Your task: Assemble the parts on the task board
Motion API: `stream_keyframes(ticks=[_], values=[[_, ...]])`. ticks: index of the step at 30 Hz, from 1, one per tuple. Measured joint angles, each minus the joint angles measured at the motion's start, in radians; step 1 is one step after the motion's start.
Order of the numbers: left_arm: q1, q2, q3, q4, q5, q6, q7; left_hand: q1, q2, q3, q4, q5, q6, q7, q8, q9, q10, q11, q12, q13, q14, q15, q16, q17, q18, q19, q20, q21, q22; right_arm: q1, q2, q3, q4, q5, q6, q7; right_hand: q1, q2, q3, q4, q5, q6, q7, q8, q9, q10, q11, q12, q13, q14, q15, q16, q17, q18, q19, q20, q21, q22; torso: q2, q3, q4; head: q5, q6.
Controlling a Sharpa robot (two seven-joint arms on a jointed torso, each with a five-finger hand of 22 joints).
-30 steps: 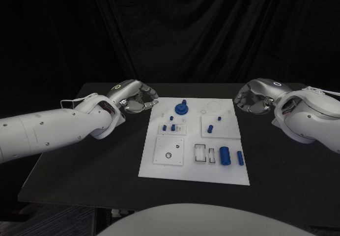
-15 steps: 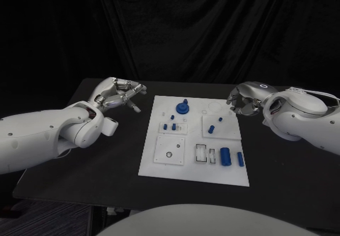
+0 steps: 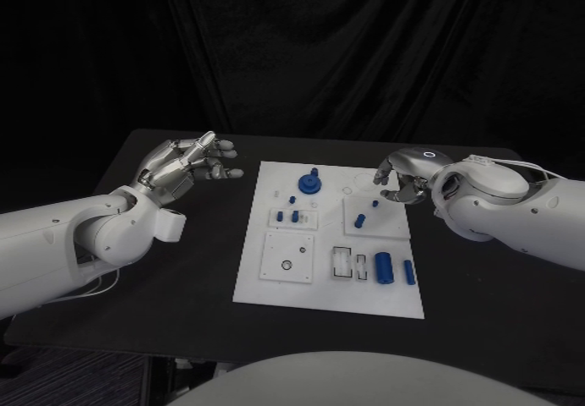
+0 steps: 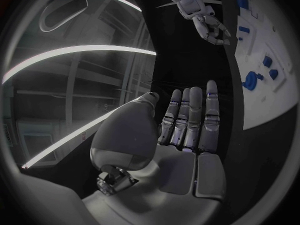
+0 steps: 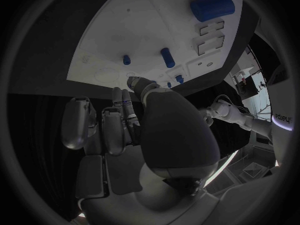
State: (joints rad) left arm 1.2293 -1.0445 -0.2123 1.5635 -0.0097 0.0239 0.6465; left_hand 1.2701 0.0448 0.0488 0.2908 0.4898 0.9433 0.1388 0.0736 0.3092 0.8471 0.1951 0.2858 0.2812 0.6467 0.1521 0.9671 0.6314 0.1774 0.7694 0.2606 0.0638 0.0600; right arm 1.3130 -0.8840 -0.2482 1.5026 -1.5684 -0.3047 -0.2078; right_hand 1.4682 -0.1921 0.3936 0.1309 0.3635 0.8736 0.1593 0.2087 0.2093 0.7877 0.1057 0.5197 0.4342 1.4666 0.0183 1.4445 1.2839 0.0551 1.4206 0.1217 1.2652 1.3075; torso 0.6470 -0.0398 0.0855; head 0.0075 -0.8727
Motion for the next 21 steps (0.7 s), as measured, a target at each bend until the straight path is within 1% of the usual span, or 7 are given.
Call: stream_keyframes(ticks=[4, 6, 7, 9, 12, 15, 21], values=[[0.000, -0.002, 0.000, 0.006, 0.015, 0.034, 0.012, 0.021, 0.006, -0.029, -0.001, -0.006, -0.017, 0.002, 0.000, -0.010, -0.050, 0.039, 0.011, -0.031, -0.172, 0.061, -0.202, -0.161, -0.023, -0.642, 0.020, -0.040, -0.031, -0.007, 0.002, 0.000, -0.005, -0.005, 0.000, 0.002, -0.004, 0.004, -0.004, 0.004, -0.005, 0.000, 0.000, 0.000, 0.000, 0.000, 0.000, -0.005, -0.012, 0.000, 0.000, 0.000, 0.000, 0.000, 0.000, 0.000, 0.000, 0.000, 0.003, -0.0016, -0.0002, -0.002, 0.000], [0.000, -0.004, 0.000, 0.009, 0.021, 0.048, 0.017, 0.034, 0.019, -0.049, -0.002, -0.013, -0.031, 0.006, 0.000, -0.016, -0.100, 0.036, 0.006, -0.057, -0.233, 0.056, -0.287, -0.244, -0.025, -0.748, 0.014, -0.059, -0.055, -0.010, 0.002, 0.000, -0.006, -0.007, 0.000, 0.003, -0.004, 0.004, -0.004, 0.004, -0.005, 0.000, 0.000, 0.000, -0.001, 0.000, 0.000, -0.009, -0.015, 0.000, 0.000, 0.000, -0.001, 0.000, 0.000, 0.000, 0.000, 0.000, 0.004, -0.0018, -0.0012, -0.002, 0.000], [0.000, -0.005, 0.000, 0.010, 0.023, 0.053, 0.018, 0.047, 0.018, -0.053, -0.004, -0.013, -0.040, 0.016, 0.000, -0.019, -0.133, 0.024, -0.009, -0.071, -0.261, 0.058, -0.322, -0.278, -0.082, -0.764, -0.013, -0.061, -0.057, -0.011, 0.002, 0.000, -0.006, -0.008, 0.000, 0.004, -0.008, 0.000, -0.004, 0.004, -0.005, 0.000, 0.000, -0.004, -0.001, 0.000, 0.000, -0.009, -0.018, 0.000, 0.000, 0.000, -0.002, 0.000, 0.000, 0.000, 0.000, 0.000, 0.004, -0.0022, -0.0013, -0.003, 0.000], [-0.001, -0.006, 0.000, 0.012, 0.027, 0.063, 0.021, 0.050, 0.018, -0.055, -0.002, -0.013, -0.054, 0.029, 0.000, -0.022, -0.168, 0.010, -0.024, -0.085, -0.290, 0.061, -0.356, -0.308, -0.111, -0.768, -0.036, -0.060, -0.058, -0.014, 0.002, 0.000, -0.007, -0.010, 0.000, 0.005, -0.010, -0.002, -0.007, 0.007, -0.012, 0.000, 0.000, -0.005, -0.001, 0.000, 0.000, -0.016, -0.025, -0.003, 0.003, 0.000, -0.002, 0.000, 0.004, 0.004, 0.000, 0.000, 0.005, -0.0028, -0.0019, -0.004, 0.000], [-0.001, -0.007, 0.000, 0.014, 0.031, 0.074, 0.024, 0.050, 0.018, -0.055, -0.001, -0.013, -0.057, 0.033, -0.004, -0.023, -0.181, 0.003, -0.031, -0.091, -0.304, 0.059, -0.369, -0.320, -0.133, -0.446, -0.045, 0.258, 0.263, -0.015, 0.002, 0.000, -0.008, -0.011, 0.000, 0.006, -0.011, -0.002, -0.011, 0.011, -0.012, 0.000, 0.000, -0.005, -0.003, 0.003, 0.002, -0.021, -0.030, -0.001, 0.006, 0.000, -0.003, 0.000, 0.004, 0.004, 0.000, 0.000, 0.004, -0.0038, -0.0018, -0.008, 0.000], [-0.003, -0.008, 0.000, 0.017, 0.034, 0.084, 0.026, 0.058, 0.020, -0.058, -0.004, -0.013, -0.063, 0.038, -0.004, -0.026, -0.201, -0.002, -0.041, -0.099, -0.341, 0.055, -0.404, -0.340, -0.149, 0.062, -0.049, 0.768, 0.771, -0.017, 0.001, 0.000, -0.010, -0.012, 0.001, 0.007, -0.011, -0.003, -0.011, 0.011, -0.017, 0.000, 0.000, -0.005, -0.003, 0.004, 0.004, -0.021, -0.035, -0.001, 0.006, 0.000, -0.003, 0.000, 0.004, 0.004, 0.000, 0.000, 0.003, -0.0052, -0.0015, -0.012, 0.000], [-0.006, -0.008, 0.000, 0.019, 0.037, 0.101, 0.028, 0.064, 0.024, -0.064, -0.001, -0.013, -0.107, 0.034, -0.010, -0.037, -0.273, -0.022, -0.071, -0.124, -0.446, 0.036, -0.544, -0.419, -0.149, 0.522, -0.069, 1.228, 1.220, -0.025, 0.003, 0.000, -0.016, -0.013, 0.002, 0.009, -0.015, 0.001, -0.014, 0.014, -0.021, 0.004, 0.004, -0.009, -0.004, 0.004, 0.004, -0.021, -0.040, -0.001, 0.006, 0.000, -0.004, 0.000, 0.004, 0.004, 0.000, 0.000, 0.002, -0.0096, 0.0014, -0.016, 0.000]])
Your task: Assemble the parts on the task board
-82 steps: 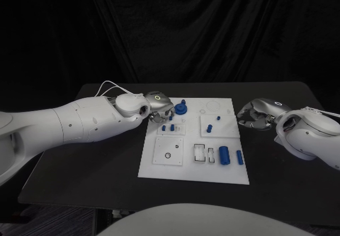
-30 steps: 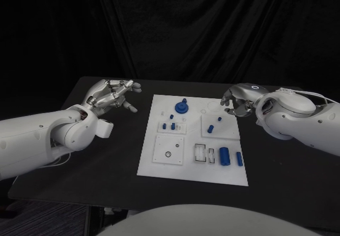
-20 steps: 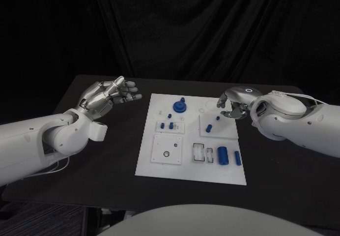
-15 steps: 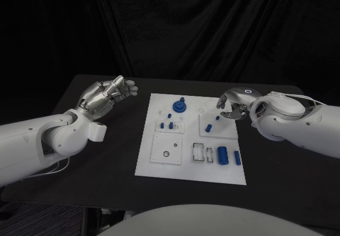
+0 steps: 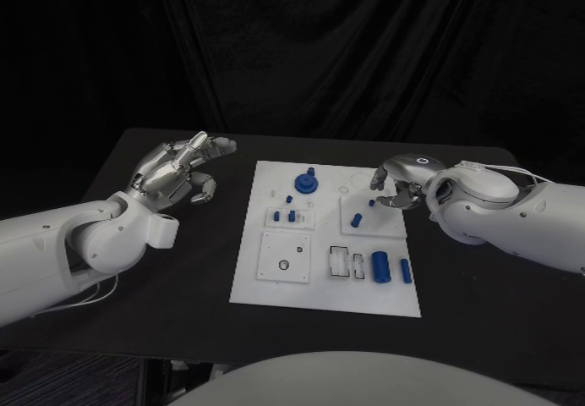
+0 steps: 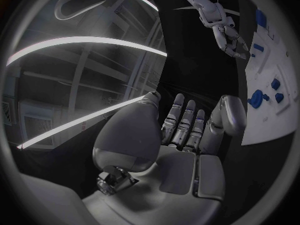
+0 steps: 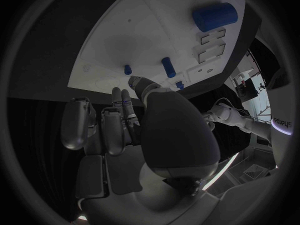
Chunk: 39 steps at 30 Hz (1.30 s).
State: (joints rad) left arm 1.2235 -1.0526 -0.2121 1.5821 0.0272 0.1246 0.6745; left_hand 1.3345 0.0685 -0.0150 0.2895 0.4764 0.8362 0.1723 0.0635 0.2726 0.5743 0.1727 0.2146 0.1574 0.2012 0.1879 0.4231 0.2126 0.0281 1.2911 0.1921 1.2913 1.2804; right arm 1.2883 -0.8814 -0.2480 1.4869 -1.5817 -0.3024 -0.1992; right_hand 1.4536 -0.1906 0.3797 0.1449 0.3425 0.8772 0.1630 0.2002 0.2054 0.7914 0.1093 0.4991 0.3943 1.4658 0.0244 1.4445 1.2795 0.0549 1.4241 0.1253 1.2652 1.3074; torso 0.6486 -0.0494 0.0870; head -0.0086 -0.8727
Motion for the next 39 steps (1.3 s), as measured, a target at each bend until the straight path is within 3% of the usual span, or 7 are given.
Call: stream_keyframes(ticks=[2, 6, 11, 16, 25, 33, 39], values=[[-0.001, 0.000, 0.000, 0.000, 0.001, 0.006, 0.001, 0.000, 0.000, -0.001, -0.001, 0.000, -0.023, -0.005, 0.000, -0.008, -0.037, -0.009, -0.015, -0.012, -0.030, -0.008, -0.044, -0.024, -0.015, 0.081, -0.007, 0.081, 0.023, -0.003, 0.002, 0.000, -0.003, 0.000, 0.000, 0.001, 0.000, 0.000, 0.000, 0.000, 0.000, 0.000, 0.000, 0.000, 0.000, 0.002, 0.002, -0.004, -0.002, 0.000, 0.000, 0.000, 0.000, 0.000, 0.000, 0.000, 0.000, 0.000, 0.000, -0.0012, 0.0003, 0.000, 0.000], [-0.002, 0.001, 0.000, 0.000, 0.002, 0.015, 0.002, 0.005, 0.005, -0.007, -0.001, 0.000, -0.072, -0.017, 0.000, -0.024, -0.099, -0.025, -0.038, -0.032, -0.068, -0.022, -0.104, -0.061, -0.015, 0.168, -0.017, 0.178, 0.028, -0.011, 0.007, 0.000, -0.011, -0.001, -0.001, 0.006, 0.000, 0.000, 0.000, 0.000, 0.000, 0.000, 0.000, 0.000, 0.000, 0.003, 0.003, -0.004, -0.003, 0.000, 0.000, 0.000, 0.001, 0.000, 0.000, 0.000, 0.000, 0.000, 0.000, -0.0029, 0.0003, -0.001, 0.000], [-0.005, 0.001, 0.000, -0.001, 0.003, 0.024, 0.003, 0.009, 0.009, -0.012, -0.001, 0.000, -0.173, -0.042, -0.009, -0.057, -0.158, -0.036, -0.057, -0.051, -0.096, -0.029, -0.154, -0.090, -0.015, 0.171, -0.021, 0.235, 0.028, -0.017, 0.015, 0.000, -0.024, -0.001, -0.004, 0.012, 0.000, 0.000, 0.000, 0.000, 0.000, 0.000, 0.000, 0.000, 0.000, 0.003, 0.003, -0.004, -0.003, 0.000, 0.000, 0.000, 0.002, 0.000, 0.000, 0.000, 0.000, 0.000, 0.000, -0.0041, 0.0000, -0.001, 0.000], [-0.010, 0.001, 0.000, -0.002, 0.003, 0.029, 0.003, 0.009, 0.009, -0.026, 0.001, 0.000, -0.284, -0.095, -0.012, -0.096, -0.223, -0.041, -0.080, -0.070, -0.134, -0.038, -0.219, -0.123, -0.015, 0.171, -0.021, 0.260, 0.028, -0.025, 0.021, 0.000, -0.035, 0.002, -0.009, 0.022, 0.000, 0.000, 0.000, 0.000, 0.000, 0.000, 0.000, 0.000, -0.001, 0.007, -0.001, -0.004, -0.004, 0.000, 0.000, 0.000, 0.002, 0.000, 0.000, 0.000, 0.000, 0.000, -0.001, -0.0048, -0.0007, -0.003, 0.000], [-0.022, 0.001, 0.000, -0.001, 0.004, 0.034, 0.004, -0.009, 0.027, -0.054, 0.002, -0.013, -0.405, -0.150, -0.016, -0.144, -0.318, -0.062, -0.103, -0.098, -0.180, -0.055, -0.313, -0.171, -0.015, 0.176, -0.038, 0.277, 0.028, -0.039, 0.033, 0.000, -0.049, 0.007, -0.018, 0.037, 0.000, 0.000, 0.000, 0.000, -0.004, 0.000, 0.000, -0.004, -0.001, 0.011, 0.003, -0.004, -0.010, 0.000, 0.000, 0.000, 0.002, 0.000, 0.000, 0.000, 0.000, 0.000, -0.002, -0.0067, -0.0006, -0.005, 0.000], [-0.027, 0.002, 0.000, -0.001, 0.005, 0.038, 0.004, -0.015, 0.034, -0.066, 0.000, -0.023, -0.438, -0.146, -0.016, -0.163, -0.360, -0.097, -0.107, -0.111, -0.192, -0.068, -0.344, -0.187, -0.015, 0.178, -0.046, 0.277, 0.027, -0.053, 0.045, 0.000, -0.070, 0.010, -0.028, 0.049, 0.000, 0.000, 0.000, 0.000, -0.003, 0.008, -0.001, -0.004, -0.002, 0.027, -0.003, -0.008, -0.022, 0.000, 0.000, 0.000, 0.002, 0.000, 0.000, 0.000, 0.000, 0.000, -0.002, -0.0088, -0.0003, -0.007, 0.000], [-0.029, 0.002, 0.000, -0.001, 0.005, 0.041, 0.004, -0.015, 0.034, -0.074, -0.002, -0.023, -0.443, -0.140, -0.016, -0.168, -0.364, -0.094, -0.107, -0.112, -0.196, -0.072, -0.347, -0.188, -0.014, 0.174, -0.060, 0.277, 0.027, -0.057, 0.051, 0.000, -0.079, 0.011, -0.035, 0.056, 0.007, 0.007, 0.004, -0.004, 0.012, 0.038, -0.006, -0.004, 0.002, 0.058, -0.007, -0.014, -0.040, 0.000, 0.000, 0.000, 0.006, 0.000, 0.002, 0.002, 0.000, 0.000, -0.003, -0.0104, 0.0000, -0.008, 0.000]])
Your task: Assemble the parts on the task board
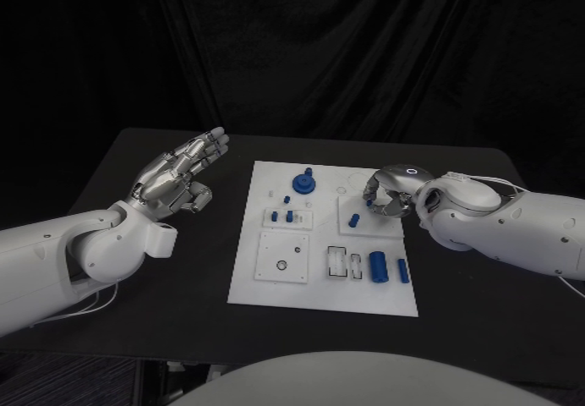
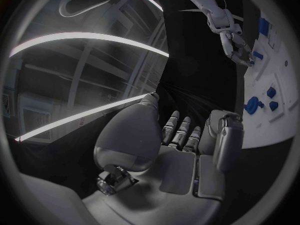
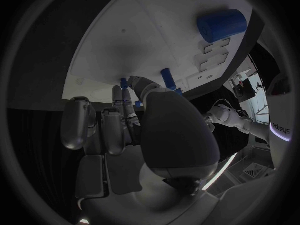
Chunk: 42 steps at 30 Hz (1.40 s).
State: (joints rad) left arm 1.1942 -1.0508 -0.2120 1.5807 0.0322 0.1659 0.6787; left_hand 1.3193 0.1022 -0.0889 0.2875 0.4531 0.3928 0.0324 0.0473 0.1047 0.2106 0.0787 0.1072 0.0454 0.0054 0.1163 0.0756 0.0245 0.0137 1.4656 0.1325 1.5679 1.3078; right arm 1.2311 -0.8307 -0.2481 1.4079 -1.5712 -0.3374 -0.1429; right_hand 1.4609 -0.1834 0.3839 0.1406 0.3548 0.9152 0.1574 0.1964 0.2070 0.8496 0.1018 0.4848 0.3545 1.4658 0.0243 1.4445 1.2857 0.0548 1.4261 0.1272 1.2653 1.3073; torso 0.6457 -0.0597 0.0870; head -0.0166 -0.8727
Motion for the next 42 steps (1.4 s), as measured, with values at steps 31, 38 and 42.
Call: stream_keyframes(ticks=[31, 38, 42], values=[[-0.012, 0.016, 0.000, -0.026, 0.001, 0.037, 0.001, 0.013, 0.023, -0.024, -0.002, -0.008, -0.032, 0.011, -0.005, -0.026, -0.053, -0.017, 0.000, -0.009, 0.004, 0.032, -0.006, -0.008, 0.000, 0.000, 0.032, 0.000, 0.000, -0.015, 0.026, 0.001, -0.052, 0.015, -0.040, 0.040, 0.040, 0.048, 0.004, -0.048, 0.019, 0.103, -0.029, 0.052, 0.079, 0.175, -0.036, -0.074, -0.104, 0.002, -0.027, 0.004, 0.007, 0.000, 0.018, -0.022, 0.019, 0.000, 0.000, -0.0033, 0.0003, -0.002, 0.000], [-0.016, 0.017, 0.000, -0.032, 0.001, 0.043, 0.001, 0.012, 0.031, -0.029, -0.002, -0.008, -0.035, 0.014, -0.005, -0.028, -0.053, -0.017, 0.000, -0.009, 0.004, 0.040, -0.006, -0.008, 0.000, 0.000, 0.039, 0.000, 0.000, -0.017, 0.016, 0.000, -0.046, 0.017, -0.056, 0.047, 0.034, 0.054, -0.002, -0.048, 0.007, 0.121, -0.036, 0.057, 0.092, 0.209, -0.041, -0.097, -0.125, -0.002, -0.031, 0.004, 0.007, 0.000, 0.022, -0.026, 0.025, 0.000, 0.000, -0.0037, 0.0003, 0.000, 0.000], [-0.017, 0.017, 0.000, -0.033, 0.001, 0.044, 0.001, 0.013, 0.032, -0.029, -0.002, -0.007, -0.031, 0.018, -0.005, -0.029, -0.055, -0.015, 0.005, -0.009, 0.006, 0.042, 0.000, -0.008, 0.000, 0.000, 0.047, 0.000, 0.000, -0.016, -0.001, 0.004, -0.026, 0.018, -0.069, 0.049, 0.034, 0.054, -0.002, -0.048, 0.007, 0.123, -0.037, 0.057, 0.099, 0.209, -0.041, -0.115, -0.135, -0.002, -0.031, 0.004, 0.008, 0.000, 0.025, -0.029, 0.025, 0.000, 0.000, -0.0042, -0.0003, 0.004, 0.000]])
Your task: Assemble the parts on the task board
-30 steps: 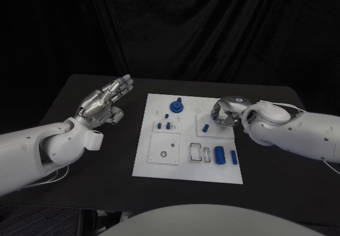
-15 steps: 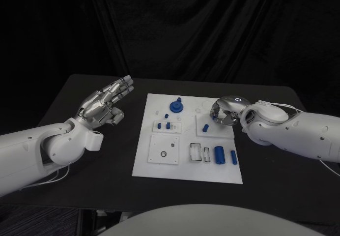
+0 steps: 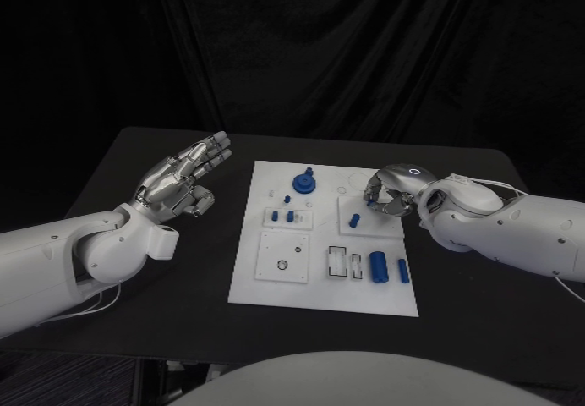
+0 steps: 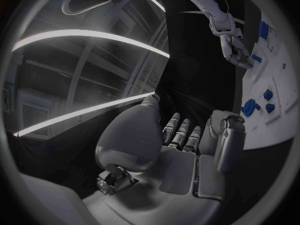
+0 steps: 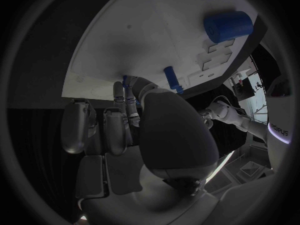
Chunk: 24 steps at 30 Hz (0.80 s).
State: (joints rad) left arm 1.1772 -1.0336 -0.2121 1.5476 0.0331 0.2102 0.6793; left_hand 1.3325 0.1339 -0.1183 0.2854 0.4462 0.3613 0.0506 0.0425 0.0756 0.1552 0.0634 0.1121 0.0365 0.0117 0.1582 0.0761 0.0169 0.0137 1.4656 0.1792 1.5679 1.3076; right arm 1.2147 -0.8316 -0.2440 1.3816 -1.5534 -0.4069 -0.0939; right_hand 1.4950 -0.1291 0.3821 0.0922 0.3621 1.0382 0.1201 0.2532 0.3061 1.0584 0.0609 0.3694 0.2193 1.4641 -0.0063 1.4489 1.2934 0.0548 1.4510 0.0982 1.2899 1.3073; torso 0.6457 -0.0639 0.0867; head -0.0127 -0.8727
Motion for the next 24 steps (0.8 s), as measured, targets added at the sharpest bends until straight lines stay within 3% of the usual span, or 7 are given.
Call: stream_keyframes(ticks=[5, 13, 16, 21, 24], values=[[0.000, 0.000, 0.000, 0.000, 0.000, 0.002, 0.000, 0.004, 0.004, -0.006, 0.000, 0.006, 0.023, 0.038, 0.000, 0.000, 0.003, 0.005, 0.011, 0.001, 0.003, 0.003, 0.001, 0.000, 0.000, 0.000, 0.000, 0.000, 0.000, 0.022, -0.030, 0.001, 0.037, 0.000, -0.015, -0.001, 0.000, 0.000, 0.000, 0.000, 0.000, 0.000, 0.000, -0.001, 0.004, 0.008, 0.001, -0.011, -0.008, 0.000, 0.000, 0.000, 0.000, 0.000, 0.000, 0.000, 0.004, 0.000, 0.000, -0.0003, -0.0004, 0.006, 0.000], [0.000, 0.002, 0.000, -0.002, 0.000, 0.002, 0.000, 0.004, 0.004, -0.010, -0.001, 0.006, 0.028, 0.043, 0.000, 0.000, -0.001, 0.009, 0.011, 0.001, -0.001, 0.006, 0.001, 0.000, 0.000, 0.000, 0.000, 0.000, 0.000, 0.107, -0.079, 0.004, 0.139, 0.001, -0.026, -0.009, 0.000, 0.000, -0.003, 0.003, -0.007, 0.000, 0.000, -0.001, 0.004, 0.016, 0.002, -0.024, -0.016, 0.000, 0.000, 0.000, 0.001, 0.000, 0.000, 0.000, 0.004, 0.000, 0.000, -0.0009, -0.0003, 0.010, 0.000], [-0.001, 0.007, 0.000, -0.003, 0.000, 0.002, 0.000, 0.004, 0.004, -0.011, 0.000, 0.006, 0.028, 0.043, 0.000, 0.000, -0.001, 0.009, 0.011, 0.001, -0.001, 0.006, 0.001, 0.000, 0.000, 0.000, 0.000, 0.000, 0.000, 0.128, -0.090, 0.004, 0.183, 0.001, -0.025, -0.016, 0.000, 0.000, -0.003, 0.003, -0.007, 0.000, 0.000, -0.001, 0.005, 0.018, 0.000, -0.024, -0.019, 0.000, 0.000, 0.000, 0.001, 0.000, 0.000, 0.000, 0.004, 0.000, 0.000, -0.0013, -0.0001, 0.010, 0.000], [-0.001, 0.013, 0.000, -0.003, 0.000, 0.002, 0.000, 0.004, 0.004, -0.011, 0.000, 0.006, 0.028, 0.043, 0.000, 0.000, -0.001, 0.009, 0.011, 0.001, -0.001, 0.006, 0.001, 0.000, 0.000, 0.000, 0.000, 0.000, 0.000, 0.136, -0.089, 0.000, 0.247, -0.001, -0.015, -0.026, 0.000, 0.000, -0.003, 0.003, -0.008, 0.000, 0.000, -0.002, 0.007, 0.025, 0.000, -0.030, -0.022, 0.000, 0.000, 0.000, 0.001, 0.000, 0.000, 0.000, 0.004, 0.000, 0.000, -0.0015, 0.0000, 0.012, 0.000], [-0.001, 0.015, 0.000, -0.003, 0.000, 0.002, 0.000, 0.008, 0.007, -0.014, -0.003, 0.006, 0.025, 0.046, 0.000, 0.000, -0.005, 0.012, 0.011, 0.001, -0.001, 0.006, 0.001, 0.000, 0.000, 0.000, 0.000, 0.000, 0.000, 0.128, -0.080, -0.001, 0.290, -0.015, -0.003, -0.032, 0.000, 0.000, -0.003, 0.003, -0.008, 0.000, 0.000, -0.009, 0.008, 0.025, 0.000, -0.036, -0.027, 0.000, 0.000, 0.000, -0.003, 0.000, 0.000, 0.000, 0.004, 0.001, 0.000, -0.0019, 0.0000, 0.022, 0.000]])
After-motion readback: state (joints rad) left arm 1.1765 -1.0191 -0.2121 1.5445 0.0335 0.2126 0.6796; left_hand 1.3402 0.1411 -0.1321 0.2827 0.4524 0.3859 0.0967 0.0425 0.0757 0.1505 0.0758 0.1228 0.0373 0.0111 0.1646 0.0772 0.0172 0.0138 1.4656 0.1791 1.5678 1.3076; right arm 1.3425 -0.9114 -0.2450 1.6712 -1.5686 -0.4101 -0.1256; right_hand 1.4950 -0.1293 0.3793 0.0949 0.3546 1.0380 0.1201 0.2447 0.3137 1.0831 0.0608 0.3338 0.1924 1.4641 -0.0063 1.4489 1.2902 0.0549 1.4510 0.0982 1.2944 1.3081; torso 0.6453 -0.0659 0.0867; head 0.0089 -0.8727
